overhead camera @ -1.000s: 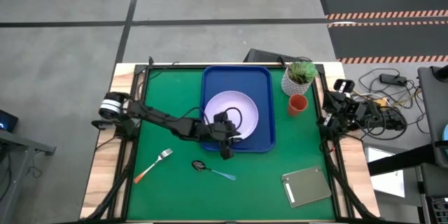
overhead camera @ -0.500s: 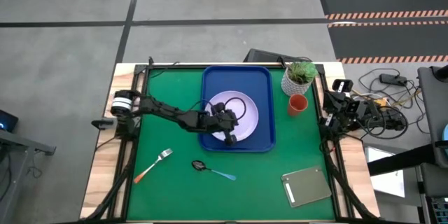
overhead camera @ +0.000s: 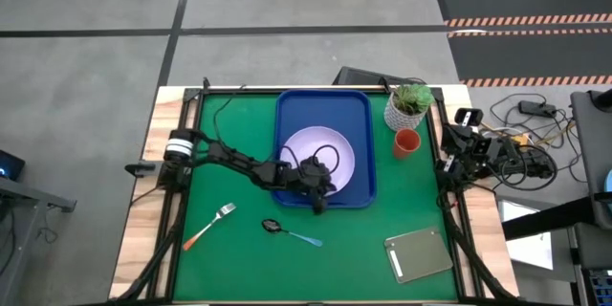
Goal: Pick and place plate/cup/fork/spoon on tray
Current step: Put the white plate on the blue tray, then put the orange cup on the blue tray to the top right of the white plate
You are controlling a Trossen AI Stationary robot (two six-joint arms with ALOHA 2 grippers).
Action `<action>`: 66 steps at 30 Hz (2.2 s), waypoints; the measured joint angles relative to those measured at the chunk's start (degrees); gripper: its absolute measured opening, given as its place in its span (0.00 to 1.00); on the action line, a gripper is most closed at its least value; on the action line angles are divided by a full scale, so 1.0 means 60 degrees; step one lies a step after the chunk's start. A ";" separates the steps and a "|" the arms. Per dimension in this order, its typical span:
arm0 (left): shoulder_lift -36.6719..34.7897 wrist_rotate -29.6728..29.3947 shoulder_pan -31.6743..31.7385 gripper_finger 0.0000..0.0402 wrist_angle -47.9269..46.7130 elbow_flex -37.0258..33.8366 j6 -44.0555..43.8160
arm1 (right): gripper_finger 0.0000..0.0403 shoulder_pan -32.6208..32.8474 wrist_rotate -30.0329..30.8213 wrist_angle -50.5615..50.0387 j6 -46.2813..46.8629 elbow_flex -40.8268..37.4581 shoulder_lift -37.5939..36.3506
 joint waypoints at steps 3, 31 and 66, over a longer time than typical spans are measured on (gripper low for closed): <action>0.0159 -0.0003 0.0000 0.00 -0.0033 0.0270 -0.0058 | 0.02 0.0000 -0.0006 0.0002 -0.0013 0.0000 0.0000; -0.2074 0.0011 -0.0036 0.00 -0.0525 0.0509 0.2525 | 0.02 0.0002 -0.0116 -0.0131 0.0576 0.0047 0.0049; -0.8682 -0.2366 -0.1467 0.00 -0.3260 -0.3929 0.2869 | 0.02 0.0000 0.0625 -1.0140 0.7571 0.6215 0.8829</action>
